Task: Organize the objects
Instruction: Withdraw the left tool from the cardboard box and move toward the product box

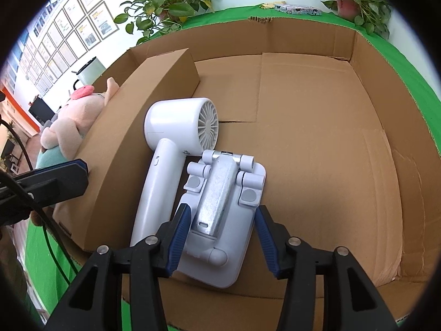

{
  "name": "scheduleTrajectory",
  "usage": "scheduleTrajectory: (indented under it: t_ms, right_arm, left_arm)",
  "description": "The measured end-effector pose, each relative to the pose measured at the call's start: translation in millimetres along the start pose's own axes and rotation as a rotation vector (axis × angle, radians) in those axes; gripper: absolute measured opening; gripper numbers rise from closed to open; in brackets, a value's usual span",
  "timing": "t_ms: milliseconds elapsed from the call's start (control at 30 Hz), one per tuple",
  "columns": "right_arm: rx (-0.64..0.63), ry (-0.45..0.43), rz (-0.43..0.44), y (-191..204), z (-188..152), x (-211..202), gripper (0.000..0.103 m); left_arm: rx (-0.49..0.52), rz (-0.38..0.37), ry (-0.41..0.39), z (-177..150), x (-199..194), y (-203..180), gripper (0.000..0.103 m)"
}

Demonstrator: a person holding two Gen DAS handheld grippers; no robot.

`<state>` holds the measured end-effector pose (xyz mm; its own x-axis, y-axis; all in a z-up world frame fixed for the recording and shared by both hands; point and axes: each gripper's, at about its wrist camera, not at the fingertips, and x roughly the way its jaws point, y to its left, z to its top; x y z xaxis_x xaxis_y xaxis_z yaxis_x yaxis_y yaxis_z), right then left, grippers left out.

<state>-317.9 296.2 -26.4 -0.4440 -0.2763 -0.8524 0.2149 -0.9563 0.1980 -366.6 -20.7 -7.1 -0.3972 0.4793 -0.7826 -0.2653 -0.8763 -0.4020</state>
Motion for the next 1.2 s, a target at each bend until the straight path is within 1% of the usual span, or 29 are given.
scheduleTrajectory:
  t_ms: [167, 267, 333, 367, 400, 433, 467, 500, 533, 567, 600, 633, 700, 800, 867, 1000, 1200]
  right_arm:
    - [-0.042, -0.044, -0.036, 6.5, -3.2, -11.1, 0.049]
    - [-0.082, -0.089, -0.102, 12.8, -8.9, -22.8, 0.049]
    - [-0.107, -0.124, -0.140, 18.1, -15.6, -32.9, 0.055]
    - [-0.121, -0.154, -0.150, 21.2, -20.6, -40.2, 0.062]
    - [-0.135, -0.185, -0.151, 24.0, -25.4, -47.2, 0.068]
    - [-0.151, -0.223, -0.148, 27.4, -31.0, -55.2, 0.071]
    - [-0.170, -0.269, -0.145, 31.1, -38.1, -64.7, 0.077]
    - [-0.185, -0.316, -0.145, 35.1, -45.7, -74.2, 0.081]
    - [-0.192, -0.352, -0.146, 37.7, -52.6, -82.3, 0.081]
    - [-0.194, -0.381, -0.142, 40.3, -60.3, -90.6, 0.081]
    - [-0.191, -0.398, -0.138, 42.1, -65.7, -96.4, 0.081]
    - [-0.185, -0.414, -0.138, 42.7, -71.7, -102.0, 0.081]
    - [-0.163, -0.441, -0.154, 43.2, -82.6, -114.7, 0.081]
    - [-0.122, -0.463, -0.170, 41.1, -96.3, -133.1, 0.081]
    - [-0.110, -0.484, -0.170, 42.9, -104.1, -144.4, 0.081]
    - [-0.115, -0.533, -0.148, 44.3, -119.7, -160.8, 0.081]
    - [-0.080, -0.543, -0.161, 40.6, -130.3, -172.1, 0.081]
  left_arm:
    - [0.011, 0.023, 0.003, -4.4, -1.4, -3.4, 0.040]
    - [0.035, 0.054, -0.017, -9.1, -7.5, -8.7, 0.040]
    - [0.065, 0.076, -0.061, -13.1, -16.9, -15.3, 0.041]
    - [0.082, 0.089, -0.090, -15.6, -22.7, -19.4, 0.041]
    - [0.102, 0.109, -0.130, -19.3, -30.6, -25.4, 0.044]
    - [0.123, 0.128, -0.169, -23.4, -38.1, -31.5, 0.050]
    - [0.147, 0.153, -0.214, -29.1, -46.1, -38.8, 0.056]
    - [0.170, 0.191, -0.267, -36.2, -54.9, -47.1, 0.070]
    - [0.186, 0.226, -0.312, -43.1, -62.2, -54.6, 0.076]
    - [0.202, 0.255, -0.358, -49.8, -69.9, -61.3, 0.085]
    - [0.220, 0.277, -0.405, -57.7, -77.6, -69.1, 0.091]
    - [0.233, 0.287, -0.436, -64.4, -83.3, -75.3, 0.094]
    - [0.245, 0.290, -0.479, -77.7, -92.8, -86.5, 0.095]
    - [0.241, 0.276, -0.505, -93.7, -102.2, -100.5, 0.095]
    - [0.243, 0.262, -0.513, -101.7, -105.9, -108.6, 0.095]
    - [0.241, 0.256, -0.521, -119.0, -113.9, -124.9, 0.095]
    - [0.238, 0.271, -0.530, -138.7, -123.4, -145.4, 0.094]
